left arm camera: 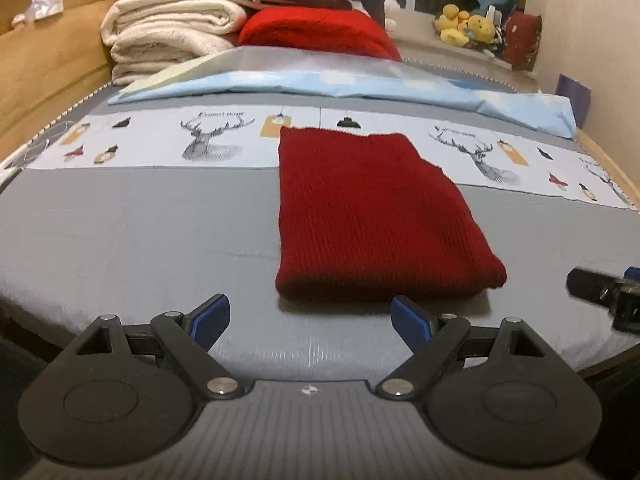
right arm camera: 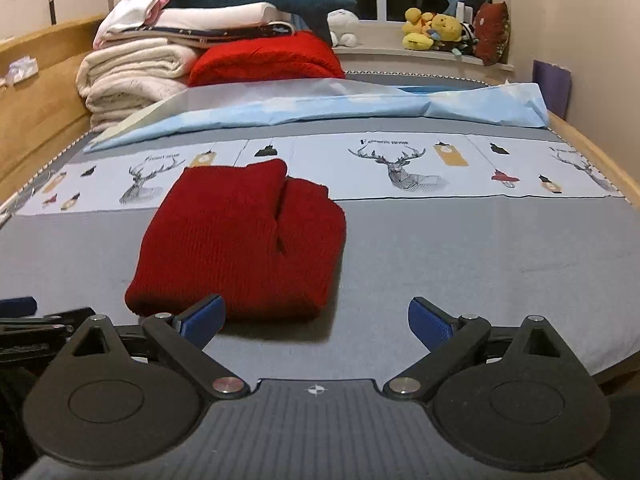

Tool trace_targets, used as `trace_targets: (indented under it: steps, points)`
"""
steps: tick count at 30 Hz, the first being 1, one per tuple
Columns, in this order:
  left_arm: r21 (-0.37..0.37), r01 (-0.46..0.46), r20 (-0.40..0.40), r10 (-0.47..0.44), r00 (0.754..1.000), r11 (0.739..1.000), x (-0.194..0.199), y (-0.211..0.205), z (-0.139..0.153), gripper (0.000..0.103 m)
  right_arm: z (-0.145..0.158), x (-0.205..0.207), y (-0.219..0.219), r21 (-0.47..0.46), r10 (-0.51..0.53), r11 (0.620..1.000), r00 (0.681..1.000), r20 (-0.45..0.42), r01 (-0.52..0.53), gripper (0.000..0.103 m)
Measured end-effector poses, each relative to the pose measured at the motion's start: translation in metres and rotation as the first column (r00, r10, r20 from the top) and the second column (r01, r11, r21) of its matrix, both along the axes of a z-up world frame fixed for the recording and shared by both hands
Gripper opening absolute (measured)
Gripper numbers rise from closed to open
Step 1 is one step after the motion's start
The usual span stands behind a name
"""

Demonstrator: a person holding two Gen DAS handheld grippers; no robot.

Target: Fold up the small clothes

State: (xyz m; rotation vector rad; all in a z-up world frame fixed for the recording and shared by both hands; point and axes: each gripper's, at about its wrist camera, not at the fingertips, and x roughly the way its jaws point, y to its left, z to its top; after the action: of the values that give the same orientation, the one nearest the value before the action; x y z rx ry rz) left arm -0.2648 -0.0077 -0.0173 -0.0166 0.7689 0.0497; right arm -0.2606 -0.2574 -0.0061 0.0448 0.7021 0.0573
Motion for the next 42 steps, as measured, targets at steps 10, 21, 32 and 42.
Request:
trace_targets:
  steps: [10, 21, 32, 42]
  points:
    - [-0.011, 0.004, 0.004, -0.004, 1.000, 1.000, 0.008, 0.008, -0.005, 0.091, -0.009, 0.009, 0.010, -0.022, 0.022, 1.000, 1.000, -0.017, -0.022, 0.098]
    - [-0.029, 0.009, -0.002, -0.009, 1.000, 1.000, 0.012, 0.007, -0.008, 0.091, -0.012, 0.012, 0.013, -0.033, 0.037, 0.999, 0.999, -0.021, -0.037, 0.098]
    - [-0.035, 0.025, -0.002, -0.025, 1.000, 0.999, 0.014, 0.006, -0.011, 0.091, -0.014, 0.015, 0.019, -0.041, 0.044, 0.998, 0.999, -0.024, -0.045, 0.098]
    - [-0.038, 0.031, -0.004, -0.031, 1.000, 0.999, 0.016, 0.005, -0.012, 0.091, -0.014, 0.016, 0.022, -0.042, 0.044, 0.998, 0.999, -0.024, -0.045, 0.098]
